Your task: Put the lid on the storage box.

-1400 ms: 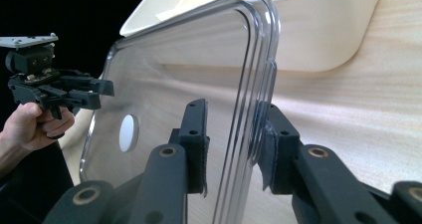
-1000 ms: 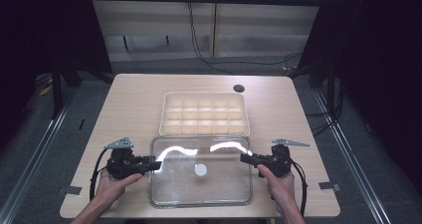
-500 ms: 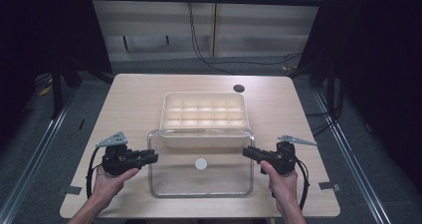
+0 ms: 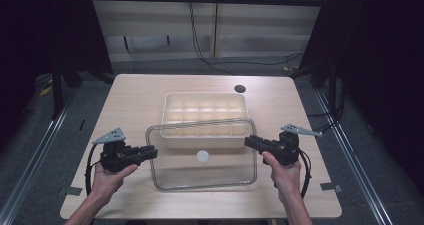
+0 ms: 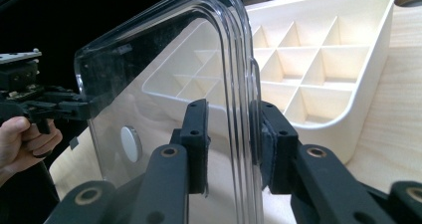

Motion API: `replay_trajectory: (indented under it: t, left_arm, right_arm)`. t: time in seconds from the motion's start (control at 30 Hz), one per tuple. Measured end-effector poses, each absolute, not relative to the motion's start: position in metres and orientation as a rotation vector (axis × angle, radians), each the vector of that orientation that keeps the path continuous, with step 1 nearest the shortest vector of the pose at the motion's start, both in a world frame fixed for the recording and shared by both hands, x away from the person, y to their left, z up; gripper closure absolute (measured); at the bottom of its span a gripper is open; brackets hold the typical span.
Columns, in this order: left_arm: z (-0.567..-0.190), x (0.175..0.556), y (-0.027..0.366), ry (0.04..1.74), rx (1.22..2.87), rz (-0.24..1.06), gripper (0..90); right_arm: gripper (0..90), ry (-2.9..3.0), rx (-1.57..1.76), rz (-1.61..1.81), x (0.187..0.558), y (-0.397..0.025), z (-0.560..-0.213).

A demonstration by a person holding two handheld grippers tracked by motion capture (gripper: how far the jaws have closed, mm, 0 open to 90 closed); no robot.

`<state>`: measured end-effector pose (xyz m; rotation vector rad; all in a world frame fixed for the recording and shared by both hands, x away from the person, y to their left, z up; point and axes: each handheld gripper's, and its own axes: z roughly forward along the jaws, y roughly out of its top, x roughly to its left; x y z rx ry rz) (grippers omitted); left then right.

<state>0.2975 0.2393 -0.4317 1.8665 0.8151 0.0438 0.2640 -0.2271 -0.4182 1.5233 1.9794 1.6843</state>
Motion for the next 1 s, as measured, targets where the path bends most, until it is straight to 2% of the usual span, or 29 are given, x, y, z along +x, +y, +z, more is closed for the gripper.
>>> replay_trajectory:
  t: [1.0]
  left_arm:
    - [-0.391,0.327,0.235,0.797,1.841,0.117,72.1]
  right_arm:
    - [68.0,1.949,1.48,1.695,0.293,-0.228,-0.388]
